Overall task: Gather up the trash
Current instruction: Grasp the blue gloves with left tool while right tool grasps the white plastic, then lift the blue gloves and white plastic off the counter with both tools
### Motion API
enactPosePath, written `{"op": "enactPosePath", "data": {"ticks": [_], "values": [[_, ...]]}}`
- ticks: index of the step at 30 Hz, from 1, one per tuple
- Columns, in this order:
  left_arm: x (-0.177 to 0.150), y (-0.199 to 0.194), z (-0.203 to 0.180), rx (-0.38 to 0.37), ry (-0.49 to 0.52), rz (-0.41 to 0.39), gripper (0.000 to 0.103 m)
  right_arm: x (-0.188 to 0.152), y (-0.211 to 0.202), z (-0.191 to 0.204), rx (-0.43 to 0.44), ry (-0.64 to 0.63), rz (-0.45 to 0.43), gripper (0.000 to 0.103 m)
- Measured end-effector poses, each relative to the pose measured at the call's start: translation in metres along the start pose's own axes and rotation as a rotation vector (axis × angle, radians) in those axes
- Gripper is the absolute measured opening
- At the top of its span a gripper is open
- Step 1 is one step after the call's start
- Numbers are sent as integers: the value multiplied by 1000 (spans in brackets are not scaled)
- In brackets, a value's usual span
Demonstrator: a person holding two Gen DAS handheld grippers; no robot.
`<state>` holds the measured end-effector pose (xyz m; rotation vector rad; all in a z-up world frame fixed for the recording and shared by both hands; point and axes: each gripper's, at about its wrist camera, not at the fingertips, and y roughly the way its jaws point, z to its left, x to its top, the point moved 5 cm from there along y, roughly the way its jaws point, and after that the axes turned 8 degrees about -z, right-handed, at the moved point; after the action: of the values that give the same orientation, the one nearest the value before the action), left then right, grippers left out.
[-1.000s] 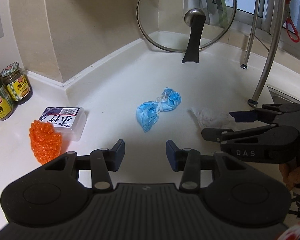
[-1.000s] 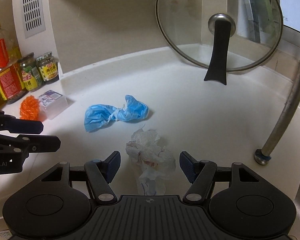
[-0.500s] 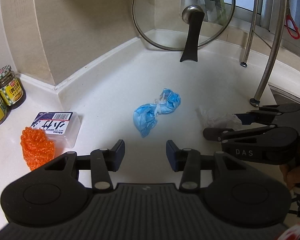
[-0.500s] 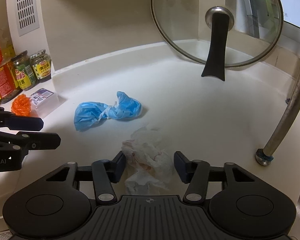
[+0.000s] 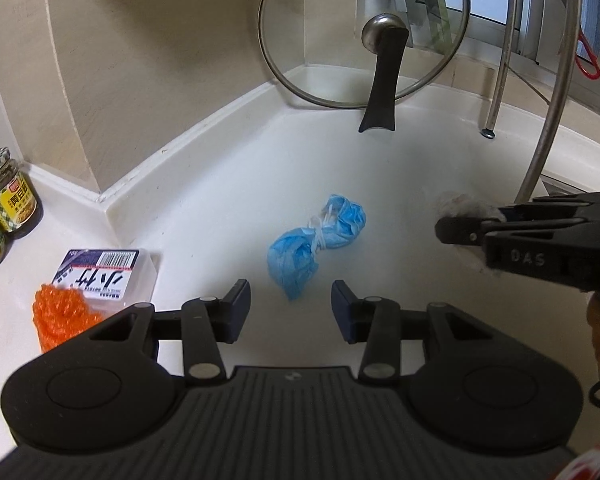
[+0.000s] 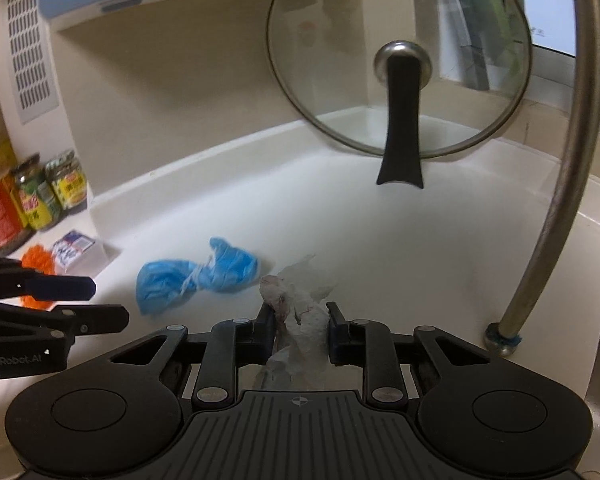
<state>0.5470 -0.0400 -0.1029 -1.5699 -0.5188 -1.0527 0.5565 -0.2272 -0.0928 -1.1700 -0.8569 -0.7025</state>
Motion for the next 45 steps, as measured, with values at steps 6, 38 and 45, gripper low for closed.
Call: {"op": "enactPosePath", "data": {"ticks": [6,38,45], "values": [[11,16,1,-8,27,-8,40,2,1,-9,-14,40,5,26],[15,0,-2,-45,2,-47,11,0,-31,-14,-23,127,-21,26],[14,-53,1,-34,-78,-100,11,4,-67,1,28,124,-66,26]]}}
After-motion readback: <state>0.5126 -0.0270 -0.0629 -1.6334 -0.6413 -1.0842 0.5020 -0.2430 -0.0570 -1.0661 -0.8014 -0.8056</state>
